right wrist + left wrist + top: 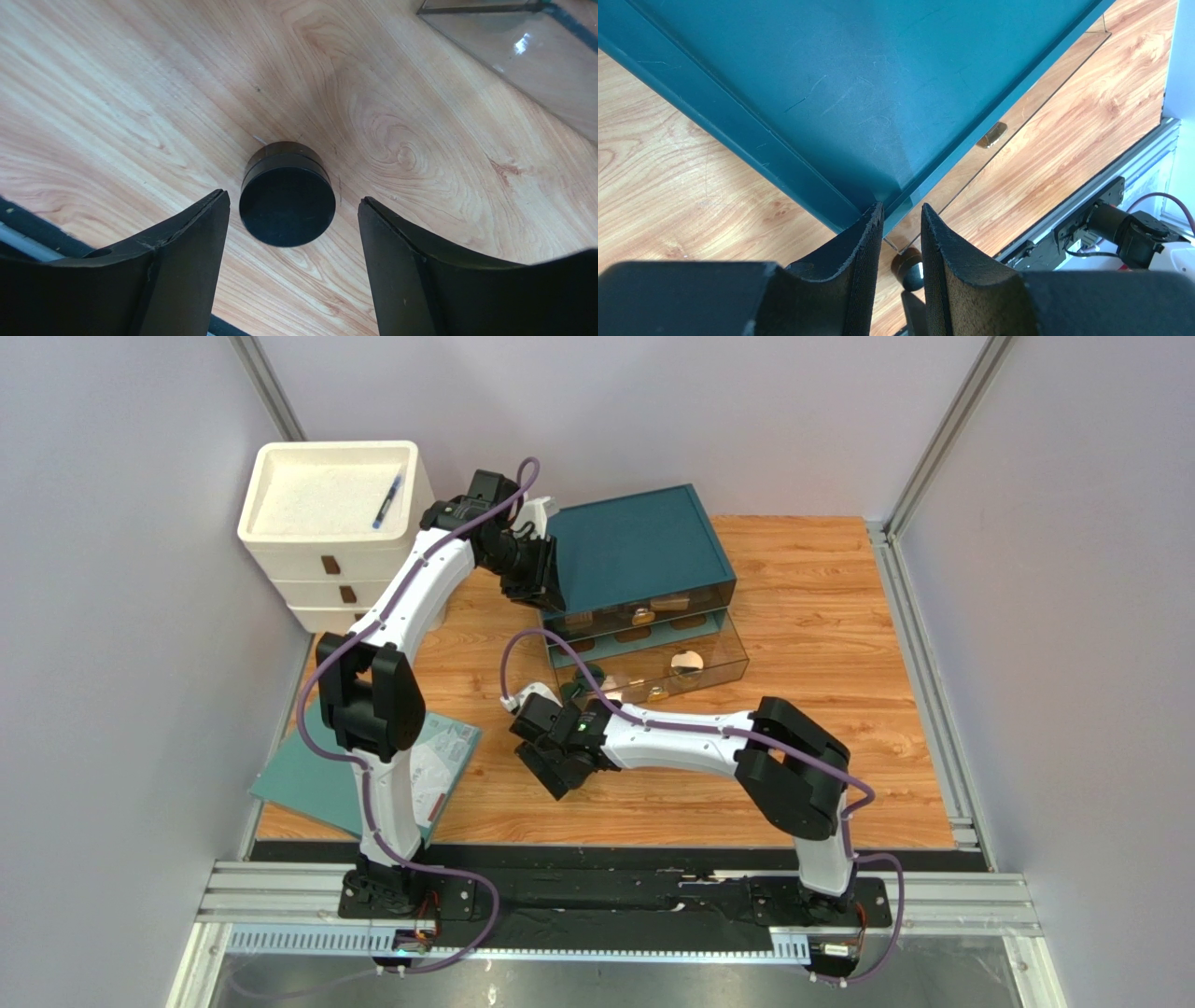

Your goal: Organize the makeup

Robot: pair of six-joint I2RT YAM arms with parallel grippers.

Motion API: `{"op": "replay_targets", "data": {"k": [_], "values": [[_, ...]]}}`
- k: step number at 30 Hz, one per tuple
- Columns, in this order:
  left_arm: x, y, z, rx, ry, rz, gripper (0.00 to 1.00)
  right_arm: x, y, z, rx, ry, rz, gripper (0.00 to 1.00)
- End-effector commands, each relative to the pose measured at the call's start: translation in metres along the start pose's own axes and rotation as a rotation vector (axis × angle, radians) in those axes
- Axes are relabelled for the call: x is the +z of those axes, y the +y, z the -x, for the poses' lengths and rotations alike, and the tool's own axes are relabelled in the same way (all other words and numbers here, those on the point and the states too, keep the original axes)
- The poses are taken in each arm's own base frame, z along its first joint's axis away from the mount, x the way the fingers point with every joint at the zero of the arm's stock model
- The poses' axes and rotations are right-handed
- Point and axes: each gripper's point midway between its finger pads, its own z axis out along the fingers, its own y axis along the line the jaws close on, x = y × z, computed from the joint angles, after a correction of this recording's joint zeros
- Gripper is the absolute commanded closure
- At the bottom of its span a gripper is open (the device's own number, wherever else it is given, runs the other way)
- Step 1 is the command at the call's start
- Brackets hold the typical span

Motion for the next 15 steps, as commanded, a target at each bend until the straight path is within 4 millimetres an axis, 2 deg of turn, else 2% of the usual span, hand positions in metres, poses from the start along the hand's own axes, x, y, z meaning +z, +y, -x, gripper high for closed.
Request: {"op": "replay_targets", "data": {"k": [1, 3, 5, 6, 7, 10, 15], "values": [[0.004, 0.042, -0.067, -0.089, 0.258, 0.152, 0.64, 0.013, -0.003, -0.008, 0.03, 0.027, -0.036, 0.32], [0.005, 0.043, -0.068, -0.091, 0.262, 0.153, 0.64, 0.019, 0.0, -0.011, 0.04, 0.037, -0.021, 0.35], [0.005, 0.043, -0.069, -0.087, 0.262, 0.154, 0.64, 0.021, 0.004, -0.013, 0.045, 0.042, 0.001, 0.47], [0.004, 0.044, -0.069, -0.087, 0.262, 0.157, 0.64, 0.02, 0.005, -0.012, 0.052, 0.036, 0.008, 0.65], [0.004, 0.044, -0.069, -0.087, 0.263, 0.158, 0.64, 0.019, 0.003, -0.01, 0.057, 0.029, -0.004, 0.96], [0.003, 0.045, -0.071, -0.084, 0.267, 0.164, 0.64, 0.009, -0.005, -0.002, 0.069, -0.01, -0.038, 1.0], [0.002, 0.045, -0.07, -0.085, 0.262, 0.166, 0.64, -0.018, -0.019, 0.02, 0.088, -0.114, -0.08, 1.0]]}}
